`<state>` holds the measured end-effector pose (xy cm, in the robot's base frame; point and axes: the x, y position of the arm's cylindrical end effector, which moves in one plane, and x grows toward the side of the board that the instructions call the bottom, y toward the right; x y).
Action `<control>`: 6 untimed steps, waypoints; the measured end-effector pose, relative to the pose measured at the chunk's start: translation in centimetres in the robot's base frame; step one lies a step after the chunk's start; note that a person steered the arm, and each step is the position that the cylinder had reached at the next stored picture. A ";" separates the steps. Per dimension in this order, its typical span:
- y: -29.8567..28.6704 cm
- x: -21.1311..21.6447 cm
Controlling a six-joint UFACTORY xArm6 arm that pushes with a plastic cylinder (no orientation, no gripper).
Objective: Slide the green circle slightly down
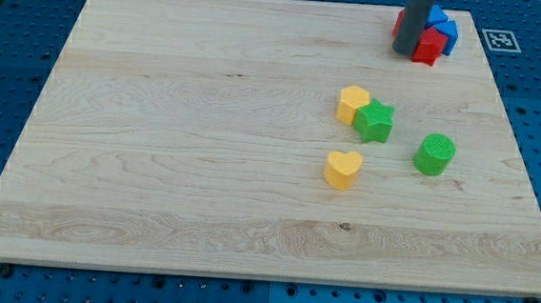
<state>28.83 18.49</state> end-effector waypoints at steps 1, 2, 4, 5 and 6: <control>1.2 0.2; -0.5 3.4; 1.8 19.5; 1.8 20.1; 1.8 20.1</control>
